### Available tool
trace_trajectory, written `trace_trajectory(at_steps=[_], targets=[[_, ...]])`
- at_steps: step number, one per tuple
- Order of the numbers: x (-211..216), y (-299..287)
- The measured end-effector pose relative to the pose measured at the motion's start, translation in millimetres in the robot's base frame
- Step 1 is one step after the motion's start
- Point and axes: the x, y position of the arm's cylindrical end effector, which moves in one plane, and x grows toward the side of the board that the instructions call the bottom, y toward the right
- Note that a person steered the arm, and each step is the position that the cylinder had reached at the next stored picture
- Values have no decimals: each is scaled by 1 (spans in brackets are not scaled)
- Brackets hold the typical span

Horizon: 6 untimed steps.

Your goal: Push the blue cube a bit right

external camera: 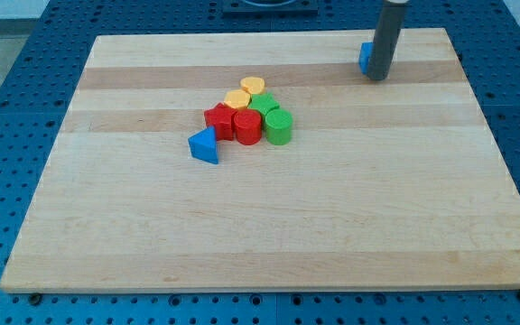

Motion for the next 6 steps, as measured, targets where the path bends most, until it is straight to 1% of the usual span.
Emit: trace_trajectory(at_steps=[1,2,4,5,6], targets=[[-30,0],[-31,-5],[-31,-68],[-54,-63],[-60,-47]])
